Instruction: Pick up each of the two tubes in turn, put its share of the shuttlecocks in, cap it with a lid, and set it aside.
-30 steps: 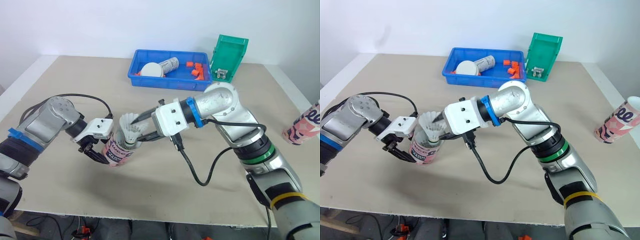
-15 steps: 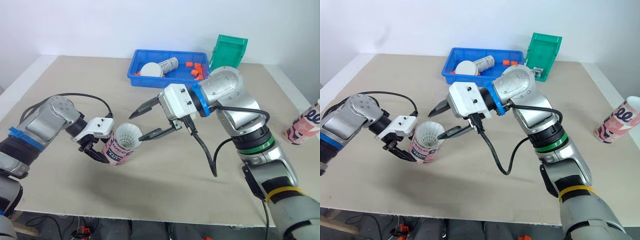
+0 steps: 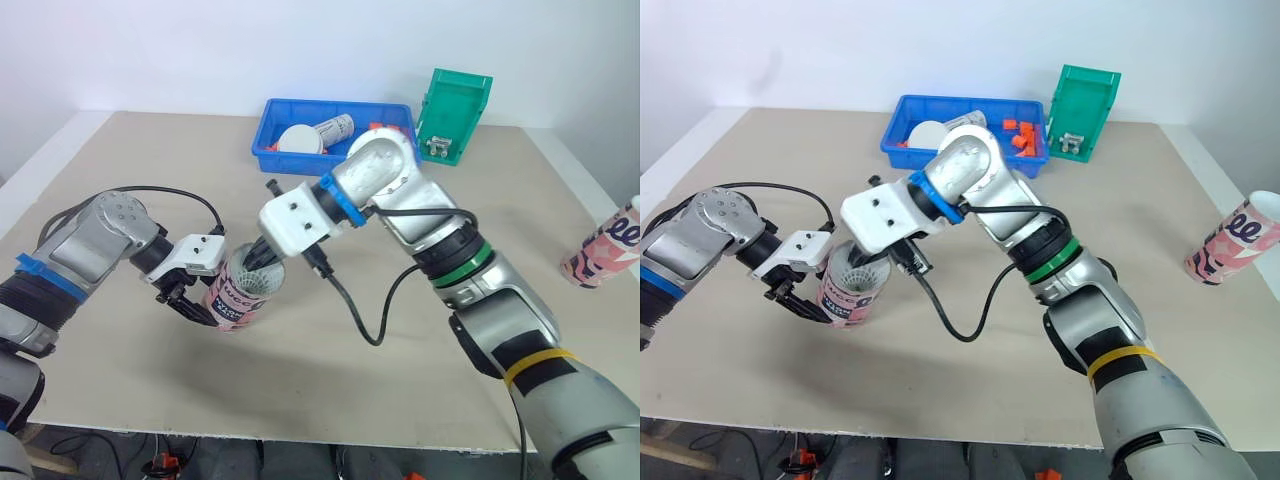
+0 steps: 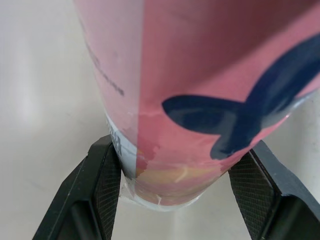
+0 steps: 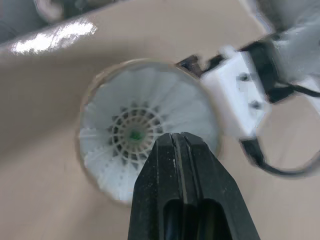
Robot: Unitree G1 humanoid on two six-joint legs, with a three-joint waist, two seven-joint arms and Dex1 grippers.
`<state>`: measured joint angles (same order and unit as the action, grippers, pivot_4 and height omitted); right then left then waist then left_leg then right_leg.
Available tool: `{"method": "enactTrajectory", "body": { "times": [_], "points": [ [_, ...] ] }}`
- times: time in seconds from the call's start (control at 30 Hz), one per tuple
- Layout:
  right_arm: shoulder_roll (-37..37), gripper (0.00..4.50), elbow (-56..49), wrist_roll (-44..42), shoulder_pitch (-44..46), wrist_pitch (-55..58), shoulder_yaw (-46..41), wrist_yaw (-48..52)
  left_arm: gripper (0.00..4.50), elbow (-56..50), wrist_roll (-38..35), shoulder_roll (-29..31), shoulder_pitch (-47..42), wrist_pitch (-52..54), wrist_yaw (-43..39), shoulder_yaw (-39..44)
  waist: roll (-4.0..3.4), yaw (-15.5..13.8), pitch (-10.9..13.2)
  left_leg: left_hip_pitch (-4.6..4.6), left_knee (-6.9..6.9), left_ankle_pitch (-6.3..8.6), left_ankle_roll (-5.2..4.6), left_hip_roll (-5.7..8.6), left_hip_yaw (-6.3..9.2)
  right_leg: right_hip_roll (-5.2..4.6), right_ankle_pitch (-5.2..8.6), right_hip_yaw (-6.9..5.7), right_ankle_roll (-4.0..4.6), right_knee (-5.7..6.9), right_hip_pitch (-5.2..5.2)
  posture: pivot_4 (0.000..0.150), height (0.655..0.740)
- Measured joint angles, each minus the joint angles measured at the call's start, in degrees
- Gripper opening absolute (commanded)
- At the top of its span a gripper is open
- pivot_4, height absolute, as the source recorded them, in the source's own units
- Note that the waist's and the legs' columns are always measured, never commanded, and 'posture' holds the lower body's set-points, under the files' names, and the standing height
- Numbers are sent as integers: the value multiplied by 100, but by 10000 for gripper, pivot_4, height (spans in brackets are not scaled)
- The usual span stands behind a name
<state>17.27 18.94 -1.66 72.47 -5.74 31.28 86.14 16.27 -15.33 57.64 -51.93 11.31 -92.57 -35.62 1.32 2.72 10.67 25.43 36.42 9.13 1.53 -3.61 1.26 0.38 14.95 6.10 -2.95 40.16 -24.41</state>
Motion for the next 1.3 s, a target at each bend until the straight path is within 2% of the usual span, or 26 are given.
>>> {"method": "enactTrajectory", "body": {
  "times": [0.23,0.43,0.6,0.7,0.9,1.0,1.17,1.2,1.3],
  "points": [
    [-505,664,843,649,266,-1066,470,5,28820,-23,-13,28,76,108,-2,80,0,-1,0,-3,-3,0,0,-6,5,9,2,-1,4,5,0,1500,7038],
    [-769,664,1078,1038,364,-1422,527,-88,28820,-82,16,79,167,231,9,168,3,-1,-2,-8,-3,0,1,-13,15,17,3,-9,13,11,2,1500,7038],
    [-788,664,1048,876,305,-1269,429,37,28820,-122,27,98,170,235,3,178,2,3,-1,-10,-4,0,1,-17,24,23,7,-16,24,21,2,1500,7038],
    [-673,664,906,137,285,-638,64,314,28820,-174,19,98,183,233,-2,197,2,-1,1,-2,-4,0,2,-17,37,23,10,-27,28,23,0,1500,7038],
    [452,664,71,-1425,456,248,-434,383,28820,-213,15,94,281,240,3,300,2,-25,2,5,-4,0,3,-15,46,19,18,-36,29,22,2,1500,7038],
    [910,664,-104,-1658,382,458,-481,386,28820,-279,10,42,389,261,2,418,1,-14,2,3,-5,0,2,-16,46,20,18,-37,34,22,0,1500,7038],
    [1804,664,-560,-1715,-321,634,-824,391,28820,-622,-296,-320,647,473,31,881,1,-32,3,9,-4,1,2,-13,41,15,21,-34,30,20,-1,1500,7038],
    [2329,3394,-901,-1736,-807,842,-1076,380,28820,-903,-587,-589,811,675,195,1275,0,-44,4,13,-4,1,2,-9,44,11,23,-35,26,19,0,1500,7038],
    [2892,13067,-1163,-1728,-1287,1221,-1364,349,28820,-1190,-885,-883,1020,912,417,1598,-12,-49,11,12,-5,4,3,-5,38,6,26,-29,24,16,0,1500,7038]
  ]
}}
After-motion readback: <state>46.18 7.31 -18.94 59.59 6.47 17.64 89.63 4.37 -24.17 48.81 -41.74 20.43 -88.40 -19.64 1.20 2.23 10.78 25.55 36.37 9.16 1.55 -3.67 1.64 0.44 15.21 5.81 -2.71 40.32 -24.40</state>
